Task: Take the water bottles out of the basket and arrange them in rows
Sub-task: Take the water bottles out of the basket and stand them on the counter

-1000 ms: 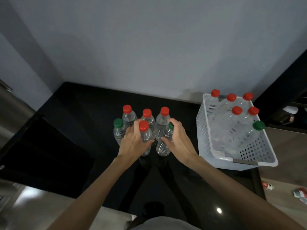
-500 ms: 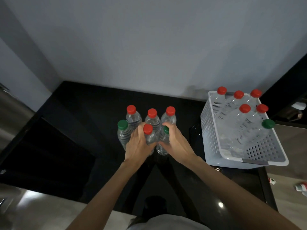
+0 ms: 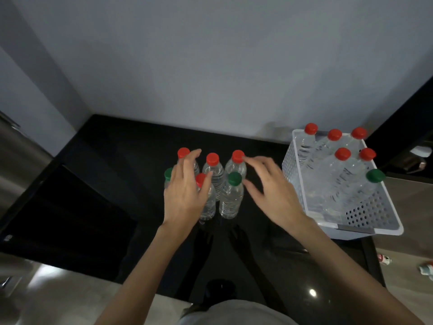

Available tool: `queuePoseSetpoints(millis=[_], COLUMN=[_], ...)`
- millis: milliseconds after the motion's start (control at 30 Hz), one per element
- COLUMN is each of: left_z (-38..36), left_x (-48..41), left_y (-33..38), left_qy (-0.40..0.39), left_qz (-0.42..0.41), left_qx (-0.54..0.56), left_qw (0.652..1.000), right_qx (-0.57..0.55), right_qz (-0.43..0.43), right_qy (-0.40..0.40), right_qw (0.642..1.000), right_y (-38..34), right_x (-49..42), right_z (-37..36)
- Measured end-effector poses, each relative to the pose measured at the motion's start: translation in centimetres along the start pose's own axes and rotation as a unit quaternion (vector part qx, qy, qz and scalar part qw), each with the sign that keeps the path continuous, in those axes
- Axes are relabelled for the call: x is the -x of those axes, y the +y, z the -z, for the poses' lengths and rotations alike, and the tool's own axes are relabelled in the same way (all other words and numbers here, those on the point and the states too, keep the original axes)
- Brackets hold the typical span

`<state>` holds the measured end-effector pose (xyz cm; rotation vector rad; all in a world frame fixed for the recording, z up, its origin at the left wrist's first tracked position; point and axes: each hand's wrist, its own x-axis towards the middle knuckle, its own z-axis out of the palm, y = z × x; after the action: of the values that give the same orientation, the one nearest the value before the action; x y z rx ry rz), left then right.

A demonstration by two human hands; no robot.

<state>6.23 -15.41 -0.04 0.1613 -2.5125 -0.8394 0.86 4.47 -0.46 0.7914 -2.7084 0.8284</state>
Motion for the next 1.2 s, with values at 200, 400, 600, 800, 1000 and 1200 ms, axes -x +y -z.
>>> queuePoseSetpoints(millis=[200, 400, 600, 800, 1000, 1200], left_z=[-1.3, -7.7, -17.0, -25.4, -30.0, -31.0], left_x=[-2.3, -3.6, -4.5, -4.7, -4.0, -4.1], left_y=[5.1, 11.8, 17.0, 18.5, 17.9, 18.0], left_qy=[0.012, -0.088, -0.257, -0.290, -0.290, -0.272], left_qz=[-0.124, -0.177, -0.153, -0.063, -0.021, 0.003], left_qx=[-0.059, -0.019, 0.043, 0.093, 0.113, 0.101], left_qw=[0.990, 0.980, 0.953, 0.951, 0.950, 0.957], right_qx=[0.024, 0.047, 0.047, -0.008, -0.019, -0.052], right_qz=[-0.029, -0.113, -0.224, -0.281, -0.290, -0.291], right_qy=[0.085, 0.116, 0.112, 0.063, 0.047, 0.055], right_qw=[0.996, 0.986, 0.967, 0.958, 0.956, 0.954], right_y=[1.9, 8.4, 14.6, 19.3, 21.6, 22.8], right_x=[0.4, 4.0, 7.8, 8.2, 7.9, 7.7], right_z=[6.2, 9.9, 12.1, 10.7, 8.4, 7.4])
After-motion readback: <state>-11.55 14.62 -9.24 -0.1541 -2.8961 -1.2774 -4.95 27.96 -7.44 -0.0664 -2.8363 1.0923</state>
